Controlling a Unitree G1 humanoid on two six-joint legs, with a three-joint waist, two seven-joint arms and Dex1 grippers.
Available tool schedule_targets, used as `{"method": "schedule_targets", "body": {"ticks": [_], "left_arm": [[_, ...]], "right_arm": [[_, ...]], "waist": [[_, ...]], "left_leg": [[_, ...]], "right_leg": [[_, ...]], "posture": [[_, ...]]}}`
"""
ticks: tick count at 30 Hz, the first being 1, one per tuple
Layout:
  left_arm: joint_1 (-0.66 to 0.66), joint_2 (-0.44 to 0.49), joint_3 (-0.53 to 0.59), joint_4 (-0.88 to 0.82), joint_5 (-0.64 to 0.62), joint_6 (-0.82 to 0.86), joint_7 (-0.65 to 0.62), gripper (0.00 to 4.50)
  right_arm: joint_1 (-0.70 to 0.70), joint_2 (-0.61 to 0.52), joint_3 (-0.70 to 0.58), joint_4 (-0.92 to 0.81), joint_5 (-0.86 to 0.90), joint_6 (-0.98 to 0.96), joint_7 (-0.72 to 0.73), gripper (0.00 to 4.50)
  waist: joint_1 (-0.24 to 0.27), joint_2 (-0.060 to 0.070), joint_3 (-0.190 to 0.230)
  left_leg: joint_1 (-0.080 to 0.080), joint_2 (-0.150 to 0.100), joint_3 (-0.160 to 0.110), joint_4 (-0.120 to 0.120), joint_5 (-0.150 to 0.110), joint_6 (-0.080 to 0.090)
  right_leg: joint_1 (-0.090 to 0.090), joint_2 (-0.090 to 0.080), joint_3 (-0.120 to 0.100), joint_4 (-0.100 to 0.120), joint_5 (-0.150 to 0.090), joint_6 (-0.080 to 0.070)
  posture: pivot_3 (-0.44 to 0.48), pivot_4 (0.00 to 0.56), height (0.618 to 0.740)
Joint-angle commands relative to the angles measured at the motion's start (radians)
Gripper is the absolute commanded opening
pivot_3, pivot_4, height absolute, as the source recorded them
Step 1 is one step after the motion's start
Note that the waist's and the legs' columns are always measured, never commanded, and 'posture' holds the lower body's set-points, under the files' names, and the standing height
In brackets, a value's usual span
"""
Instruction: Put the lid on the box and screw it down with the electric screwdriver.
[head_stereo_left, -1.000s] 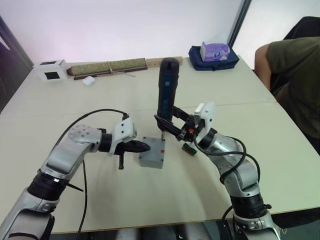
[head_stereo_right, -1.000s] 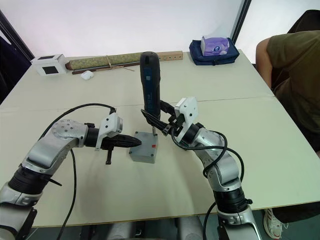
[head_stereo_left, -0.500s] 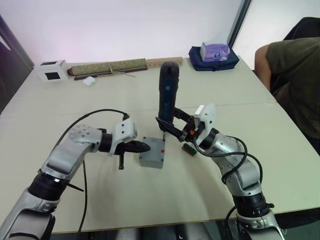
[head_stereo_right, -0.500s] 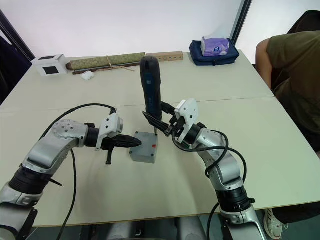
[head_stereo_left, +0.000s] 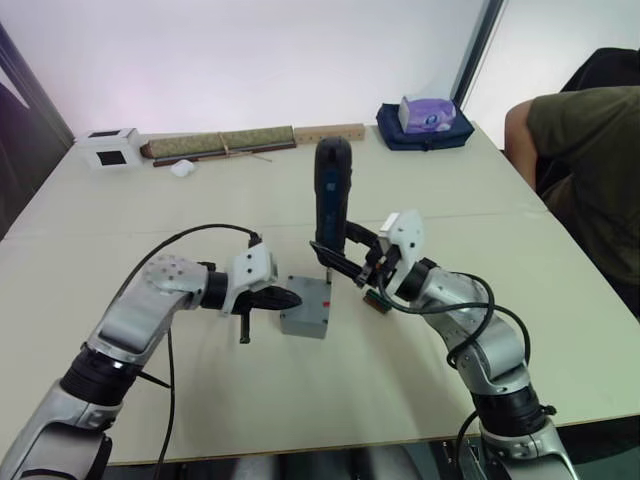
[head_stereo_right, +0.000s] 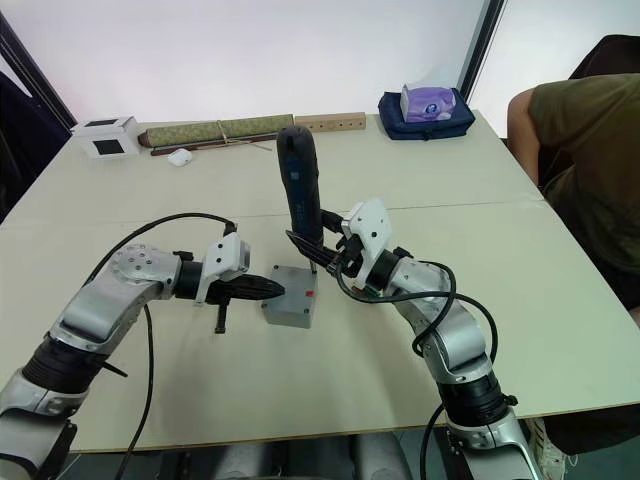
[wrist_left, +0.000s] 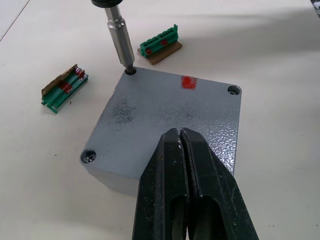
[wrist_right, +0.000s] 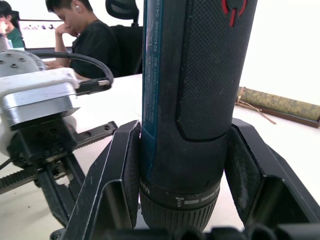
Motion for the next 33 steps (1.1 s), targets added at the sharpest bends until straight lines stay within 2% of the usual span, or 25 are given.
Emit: {"method": "schedule_targets", "body": {"ticks": [1, 5, 20, 23, 29, 33], "left_arm": [[0.021, 0.005, -0.023, 0.002, 0.028, -0.009, 0.001, 0.00], [0.022, 0.004, -0.023, 0.001, 0.032, -0.007, 0.000, 0.00], [0.021, 0.001, -0.024, -0.040, 0.027, 0.037, 0.008, 0.00], [0.023, 0.000, -0.021, -0.030, 0.029, 0.025, 0.007, 0.00], [0.024, -0.004, -0.001, -0.025, 0.012, 0.005, 0.002, 0.00], [0.025, 0.000, 0.037, -0.047, -0.024, 0.005, -0.003, 0.00]], "right_arm": [[0.046, -0.034, 0.036, 0.063, -0.019, 0.141, -0.017, 1.80], [0.048, -0.037, 0.038, 0.054, -0.023, 0.170, -0.035, 1.80], [0.024, -0.040, 0.017, 0.044, -0.015, 0.160, -0.048, 1.80], [-0.017, -0.026, -0.018, 0.026, 0.007, 0.166, -0.065, 1.80], [-0.183, 0.069, -0.198, -0.047, 0.192, 0.343, -0.210, 1.80], [-0.329, 0.062, -0.314, -0.078, 0.303, 0.488, -0.316, 1.80]], "waist": [[0.000, -0.001, -0.006], [0.001, -0.001, -0.011], [0.001, -0.001, -0.015], [0.001, -0.001, -0.014], [0.002, 0.001, -0.009], [0.002, 0.003, -0.005]], "left_leg": [[0.000, 0.000, 0.000, 0.000, 0.000, 0.000], [0.011, 0.000, 0.000, -0.003, 0.000, 0.000], [0.011, 0.001, 0.000, -0.003, 0.000, 0.000], [0.010, 0.001, 0.000, -0.003, 0.000, 0.000], [0.005, 0.001, 0.000, -0.003, 0.000, 0.000], [-0.009, 0.001, 0.000, -0.002, 0.000, 0.000]], "right_leg": [[0.000, 0.000, 0.000, 0.000, 0.000, 0.000], [0.011, 0.000, 0.000, -0.005, -0.003, -0.004], [0.011, -0.001, 0.000, -0.005, -0.004, -0.004], [0.011, -0.001, 0.000, -0.005, -0.004, -0.004], [0.006, -0.002, 0.000, -0.005, -0.004, -0.004], [-0.009, -0.002, 0.001, -0.003, -0.002, -0.002]], "posture": [[0.000, 0.150, 0.740], [0.000, 0.150, 0.740], [0.000, 0.150, 0.740], [0.000, 0.150, 0.740], [0.000, 0.150, 0.740], [0.000, 0.150, 0.740]]}}
